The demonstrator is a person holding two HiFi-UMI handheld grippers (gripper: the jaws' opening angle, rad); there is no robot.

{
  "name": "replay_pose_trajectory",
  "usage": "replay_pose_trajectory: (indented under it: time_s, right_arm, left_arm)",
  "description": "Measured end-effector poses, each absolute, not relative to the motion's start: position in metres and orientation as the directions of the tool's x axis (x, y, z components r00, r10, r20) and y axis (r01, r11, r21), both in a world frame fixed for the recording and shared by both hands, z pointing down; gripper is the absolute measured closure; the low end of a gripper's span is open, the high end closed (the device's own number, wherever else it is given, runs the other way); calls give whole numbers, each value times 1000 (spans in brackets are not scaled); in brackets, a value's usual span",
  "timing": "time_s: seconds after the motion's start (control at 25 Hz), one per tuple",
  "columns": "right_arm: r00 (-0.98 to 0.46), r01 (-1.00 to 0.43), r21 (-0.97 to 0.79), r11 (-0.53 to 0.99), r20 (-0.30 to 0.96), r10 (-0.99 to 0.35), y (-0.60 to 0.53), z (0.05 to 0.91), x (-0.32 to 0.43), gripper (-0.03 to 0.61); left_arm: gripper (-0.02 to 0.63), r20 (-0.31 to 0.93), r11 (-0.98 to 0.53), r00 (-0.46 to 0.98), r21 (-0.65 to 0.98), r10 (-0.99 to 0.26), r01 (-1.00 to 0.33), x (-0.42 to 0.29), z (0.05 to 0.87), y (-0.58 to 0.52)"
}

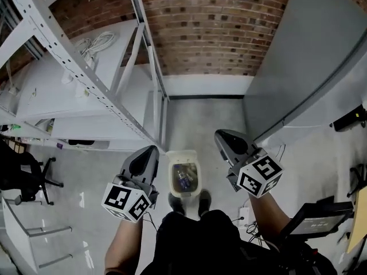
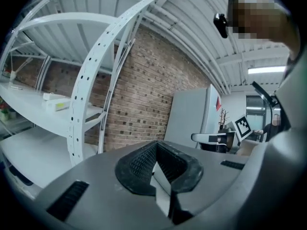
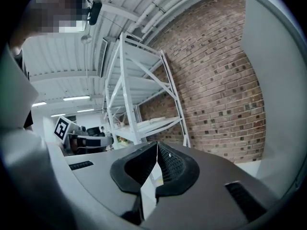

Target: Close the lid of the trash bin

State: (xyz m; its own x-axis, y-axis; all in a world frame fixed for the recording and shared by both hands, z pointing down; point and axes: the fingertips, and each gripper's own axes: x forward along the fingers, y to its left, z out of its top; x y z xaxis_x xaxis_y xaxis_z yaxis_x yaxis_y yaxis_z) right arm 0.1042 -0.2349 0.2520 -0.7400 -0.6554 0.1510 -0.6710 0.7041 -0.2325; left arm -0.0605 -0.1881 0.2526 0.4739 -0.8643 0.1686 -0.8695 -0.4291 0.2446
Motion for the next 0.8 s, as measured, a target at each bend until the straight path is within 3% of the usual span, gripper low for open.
replay_pose_trajectory:
  time_s: [0.4, 0.8]
  right_arm:
    - [-672, -739, -264, 619, 347, -654, -309, 382, 66, 569]
    - [-624, -768, -339, 543, 588, -515, -309, 566, 49, 568]
  left_arm:
    - [618, 379, -378, 485, 323, -788, -868, -99, 396, -265]
    - [618, 582, -320, 524, 421, -622, -849, -99, 570, -283]
